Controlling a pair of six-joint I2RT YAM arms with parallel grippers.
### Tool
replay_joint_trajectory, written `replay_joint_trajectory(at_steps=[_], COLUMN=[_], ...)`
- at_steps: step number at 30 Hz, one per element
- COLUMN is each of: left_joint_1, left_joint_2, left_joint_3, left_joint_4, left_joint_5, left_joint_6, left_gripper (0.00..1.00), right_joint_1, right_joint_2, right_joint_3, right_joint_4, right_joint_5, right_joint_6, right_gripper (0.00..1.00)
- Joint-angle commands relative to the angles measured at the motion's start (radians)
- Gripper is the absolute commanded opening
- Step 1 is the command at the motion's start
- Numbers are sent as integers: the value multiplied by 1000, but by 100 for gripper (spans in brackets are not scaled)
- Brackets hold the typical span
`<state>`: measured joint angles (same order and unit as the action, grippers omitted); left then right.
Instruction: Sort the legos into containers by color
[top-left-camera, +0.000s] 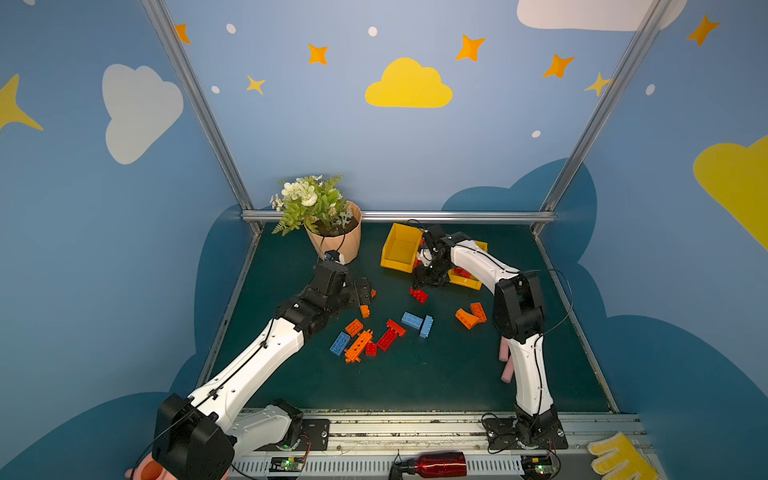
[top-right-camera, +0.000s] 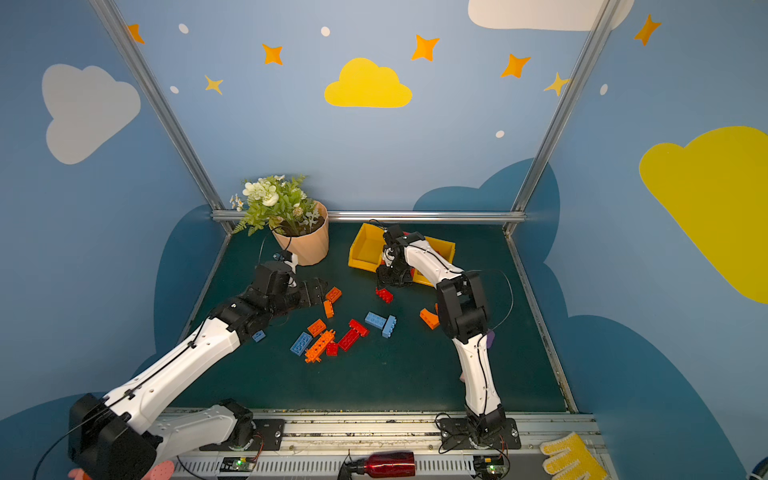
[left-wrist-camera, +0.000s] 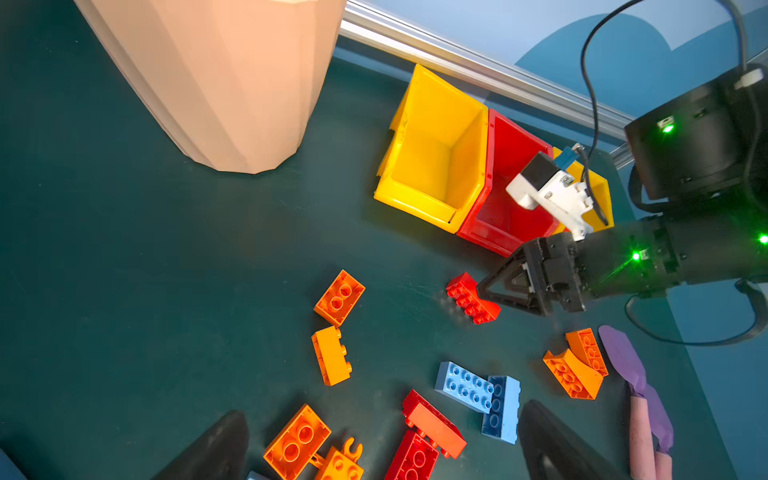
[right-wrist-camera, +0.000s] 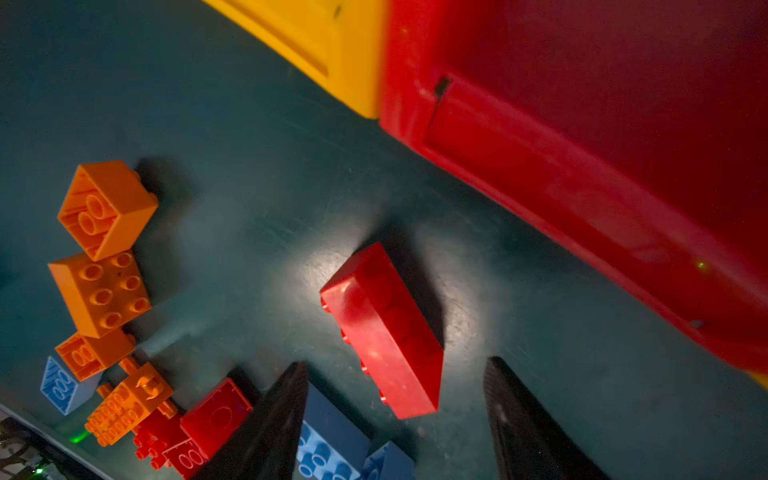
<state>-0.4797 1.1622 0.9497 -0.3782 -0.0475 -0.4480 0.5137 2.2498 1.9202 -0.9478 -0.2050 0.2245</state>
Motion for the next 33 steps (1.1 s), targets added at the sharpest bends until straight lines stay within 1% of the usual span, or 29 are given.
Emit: replay_joint_trajectory(at_steps=[1, 4, 7, 11, 14, 15, 17, 19, 23, 29, 33], left_joint_1=[6, 9, 11, 24, 31, 33, 36, 37, 35, 33, 31], left_joint_2=[-2, 7, 23, 50, 71, 78, 92, 114, 185, 294, 320], left_joint_3=[0, 0, 10, 29, 43, 47, 61, 83, 150, 278, 321], left_joint_4=[-21, -14, -7, -9, -4, -1, 9, 18, 28, -11, -22], left_joint_5=[-22, -20, -11, 3, 24, 31, 52, 112, 208, 253, 253], left_joint_6=[-6, 1, 8, 18, 30, 33, 48, 81, 140, 176, 194], left_gripper=[100, 100, 100, 100, 100, 100, 100, 100, 100, 100, 100], right_joint_1=[19, 35, 46, 48, 45, 43, 33, 13, -72, -218, -281], right_joint_2=[36, 67, 86, 85, 67, 57, 28, -6, -46, -14, 28], right_joint_3=[35, 48, 53, 43, 44, 48, 59, 72, 141, 257, 300], right_joint_4=[-28, -39, -48, -55, -70, -74, -81, -86, -121, -148, -130], right_joint_5=[32, 57, 79, 107, 118, 118, 113, 106, 112, 152, 160], right_joint_6=[-22, -24, -19, -10, -13, -13, -6, 1, 10, 25, 43], right_gripper=[65, 61, 53, 28, 15, 12, 12, 12, 12, 13, 14])
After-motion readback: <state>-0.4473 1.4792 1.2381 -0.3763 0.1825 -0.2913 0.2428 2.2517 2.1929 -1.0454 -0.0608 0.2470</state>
